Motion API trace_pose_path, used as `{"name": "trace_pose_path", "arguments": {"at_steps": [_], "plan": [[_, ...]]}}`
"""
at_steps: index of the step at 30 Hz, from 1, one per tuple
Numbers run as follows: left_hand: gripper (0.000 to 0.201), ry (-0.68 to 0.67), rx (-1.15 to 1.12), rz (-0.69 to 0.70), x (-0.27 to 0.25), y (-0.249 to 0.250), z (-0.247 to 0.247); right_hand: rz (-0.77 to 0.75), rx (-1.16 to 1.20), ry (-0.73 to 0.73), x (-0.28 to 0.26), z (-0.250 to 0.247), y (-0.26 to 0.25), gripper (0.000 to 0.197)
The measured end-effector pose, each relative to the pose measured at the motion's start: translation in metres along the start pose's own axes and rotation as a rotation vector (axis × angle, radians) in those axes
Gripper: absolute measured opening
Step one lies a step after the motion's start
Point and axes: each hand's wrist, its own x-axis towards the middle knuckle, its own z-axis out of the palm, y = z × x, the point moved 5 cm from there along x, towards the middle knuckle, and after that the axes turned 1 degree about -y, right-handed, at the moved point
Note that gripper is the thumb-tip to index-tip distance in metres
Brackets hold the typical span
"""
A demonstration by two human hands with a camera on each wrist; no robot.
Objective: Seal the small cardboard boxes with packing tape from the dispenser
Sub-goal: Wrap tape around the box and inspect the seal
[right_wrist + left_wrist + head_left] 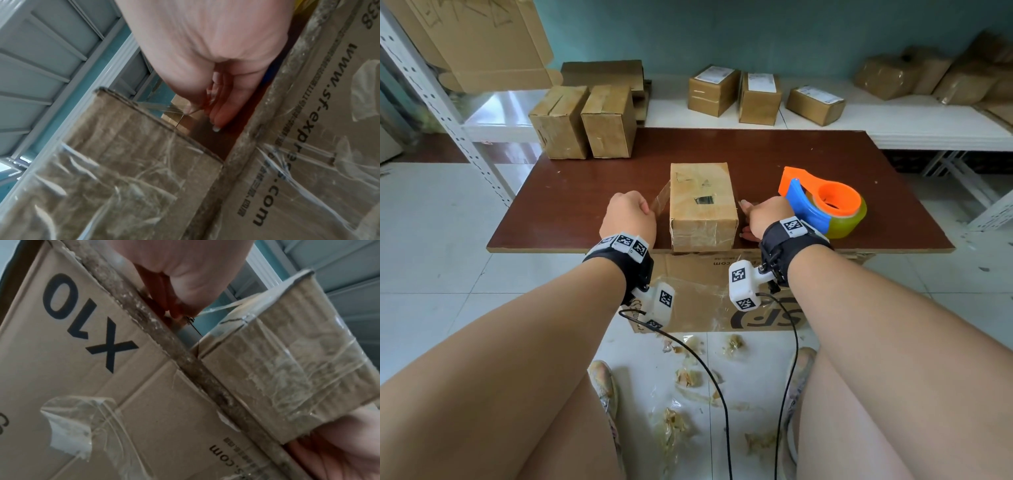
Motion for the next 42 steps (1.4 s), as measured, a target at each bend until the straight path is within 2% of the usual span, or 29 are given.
{"name": "trace_pose_path", "arguments": {"at_steps": [5, 7, 14, 23, 26, 31, 36, 42], "plan": [[0.022, 0.001, 0.077, 0.057, 0.000, 0.005, 0.007, -0.073, -0.180, 0.008, -0.046, -0.015, -0.023, 0.039], [0.023, -0.002, 0.090, 0.075, 0.000, 0.007, 0.008, -0.094, -0.221, 0.007, -0.050, -0.017, -0.025, 0.036], [0.019, -0.007, 0.080, 0.066, -0.001, 0.012, 0.014, -0.157, -0.353, 0.004, -0.052, -0.011, -0.029, 0.042], [0.011, 0.005, 0.087, 0.119, -0.005, 0.014, 0.020, -0.170, -0.404, -0.019, -0.056, -0.007, -0.032, 0.034], [0.015, -0.024, 0.120, 0.150, -0.009, 0.016, 0.020, -0.173, -0.455, -0.023, -0.058, -0.010, -0.033, 0.028], [0.014, -0.050, 0.121, 0.175, -0.013, 0.019, 0.017, -0.185, -0.580, -0.029, -0.064, -0.014, -0.036, 0.029], [0.012, -0.074, 0.118, 0.171, -0.017, 0.020, 0.015, -0.205, -0.554, -0.067, -0.054, -0.007, -0.032, 0.017], [0.021, -0.093, 0.128, 0.196, -0.024, 0.022, 0.018, -0.229, -0.589, -0.062, -0.045, -0.008, -0.024, 0.018]]}}
